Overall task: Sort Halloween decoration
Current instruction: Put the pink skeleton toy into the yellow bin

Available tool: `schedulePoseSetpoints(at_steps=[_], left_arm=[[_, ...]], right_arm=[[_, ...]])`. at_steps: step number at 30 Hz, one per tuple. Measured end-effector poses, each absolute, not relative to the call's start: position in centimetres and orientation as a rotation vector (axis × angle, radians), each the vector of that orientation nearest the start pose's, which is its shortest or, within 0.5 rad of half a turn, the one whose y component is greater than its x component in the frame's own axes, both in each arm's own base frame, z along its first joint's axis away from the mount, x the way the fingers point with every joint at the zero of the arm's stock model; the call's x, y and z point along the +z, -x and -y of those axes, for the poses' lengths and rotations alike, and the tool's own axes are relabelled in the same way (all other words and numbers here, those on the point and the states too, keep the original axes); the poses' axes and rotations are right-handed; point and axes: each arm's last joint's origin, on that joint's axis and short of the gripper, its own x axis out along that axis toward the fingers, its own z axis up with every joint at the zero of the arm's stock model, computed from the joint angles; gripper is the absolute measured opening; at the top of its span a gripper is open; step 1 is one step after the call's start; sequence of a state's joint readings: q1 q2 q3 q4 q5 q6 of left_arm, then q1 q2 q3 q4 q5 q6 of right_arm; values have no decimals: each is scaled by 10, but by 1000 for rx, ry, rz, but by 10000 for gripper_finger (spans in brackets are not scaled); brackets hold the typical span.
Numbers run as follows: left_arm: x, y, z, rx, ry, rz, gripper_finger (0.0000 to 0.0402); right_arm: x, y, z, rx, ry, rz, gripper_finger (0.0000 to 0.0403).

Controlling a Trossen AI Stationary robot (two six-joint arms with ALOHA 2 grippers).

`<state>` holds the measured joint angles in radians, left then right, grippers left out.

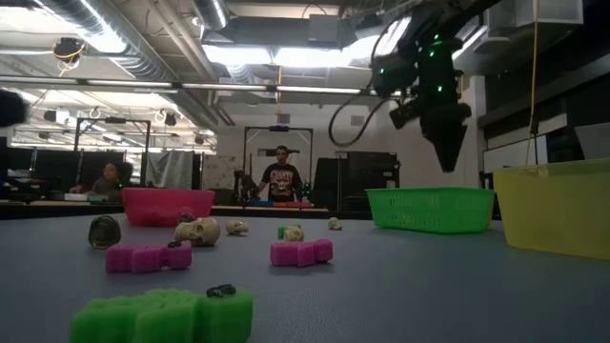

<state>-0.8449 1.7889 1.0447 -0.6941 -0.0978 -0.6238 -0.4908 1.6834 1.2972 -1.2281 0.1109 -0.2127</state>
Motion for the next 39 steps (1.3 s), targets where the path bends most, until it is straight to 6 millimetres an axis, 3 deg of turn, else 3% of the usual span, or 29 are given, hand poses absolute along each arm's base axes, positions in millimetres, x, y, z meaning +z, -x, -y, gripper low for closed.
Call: schedulePoseSetpoints(at_steps=[7, 17, 23, 32, 39], left_arm=[[153, -235, 200, -138, -176, -1351, 35], [181, -288, 149, 46, -369, -1160, 38], [201, -314, 119, 223, -486, -1058, 37], [218, -339, 79, 427, -504, -951, 37], [222, -351, 59, 499, -433, -882, 37]], right_arm=[[258, -250, 131, -195, -289, -1475, 168], [265, -255, 122, 35, -530, -1310, 168], [268, -277, 115, -21, -561, -1165, 168], [280, -317, 71, 89, -396, -944, 168], [287, -335, 42, -14, -342, -824, 168]])
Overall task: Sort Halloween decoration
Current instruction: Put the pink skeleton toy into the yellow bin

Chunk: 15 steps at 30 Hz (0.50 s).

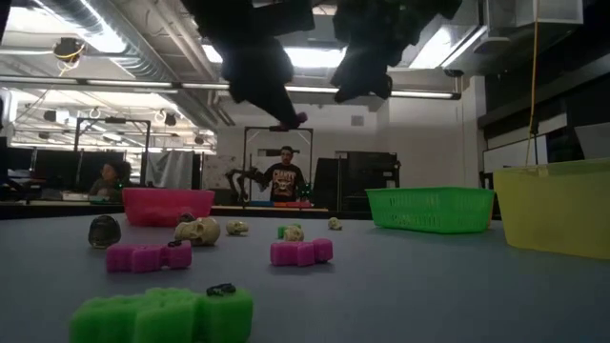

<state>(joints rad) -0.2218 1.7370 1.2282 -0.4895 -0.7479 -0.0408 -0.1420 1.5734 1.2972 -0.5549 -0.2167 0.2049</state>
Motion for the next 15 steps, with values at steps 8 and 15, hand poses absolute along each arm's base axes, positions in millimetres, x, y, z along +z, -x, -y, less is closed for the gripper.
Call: schedulePoseSetpoints(at_steps=[8, 15], left_arm=[[226, -359, 49, 530, -385, -815, 37], [233, -365, 51, 496, -431, -749, 37]], right_arm=[[286, -339, 23, -15, -322, -823, 168], [282, -342, 20, 24, -342, -834, 168]])
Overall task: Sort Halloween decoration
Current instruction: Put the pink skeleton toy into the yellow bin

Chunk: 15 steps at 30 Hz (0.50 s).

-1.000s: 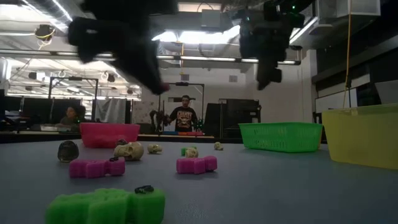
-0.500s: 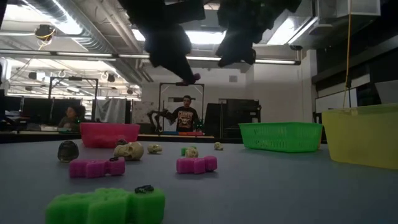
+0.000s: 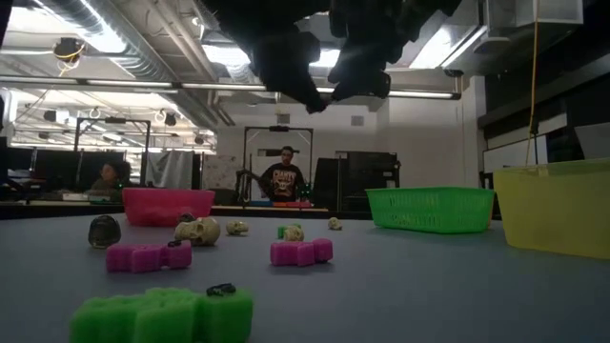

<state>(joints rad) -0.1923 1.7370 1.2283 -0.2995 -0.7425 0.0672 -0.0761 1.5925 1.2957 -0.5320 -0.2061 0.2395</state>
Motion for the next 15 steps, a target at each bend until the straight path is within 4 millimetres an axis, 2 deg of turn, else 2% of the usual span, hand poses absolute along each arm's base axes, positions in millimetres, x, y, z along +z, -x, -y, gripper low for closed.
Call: schedulePoseSetpoints(at_steps=[15], left_arm=[[238, -370, 52, 487, -442, -692, 37]], right_arm=[[283, -342, 21, -24, -460, -830, 168]])
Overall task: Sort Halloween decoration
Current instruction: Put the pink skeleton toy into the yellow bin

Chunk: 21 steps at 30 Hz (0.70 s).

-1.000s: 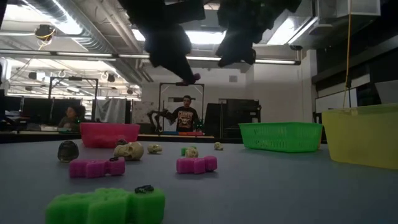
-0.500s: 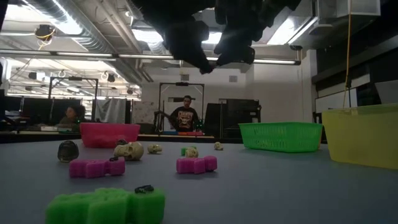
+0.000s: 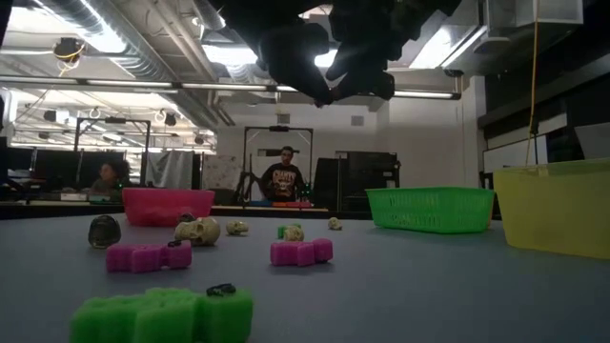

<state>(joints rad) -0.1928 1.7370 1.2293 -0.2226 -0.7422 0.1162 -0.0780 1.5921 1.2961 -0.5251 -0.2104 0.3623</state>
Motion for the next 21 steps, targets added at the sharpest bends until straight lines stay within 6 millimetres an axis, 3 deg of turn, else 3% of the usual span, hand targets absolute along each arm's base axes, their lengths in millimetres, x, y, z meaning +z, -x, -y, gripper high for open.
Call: schedulePoseSetpoints(at_steps=[8, 21], left_arm=[[238, -370, 52, 489, -436, -689, 37], [238, -371, 53, 490, -430, -680, 37]], right_arm=[[283, -342, 21, -25, -460, -829, 155], [282, -343, 21, -26, -460, -835, 46]])
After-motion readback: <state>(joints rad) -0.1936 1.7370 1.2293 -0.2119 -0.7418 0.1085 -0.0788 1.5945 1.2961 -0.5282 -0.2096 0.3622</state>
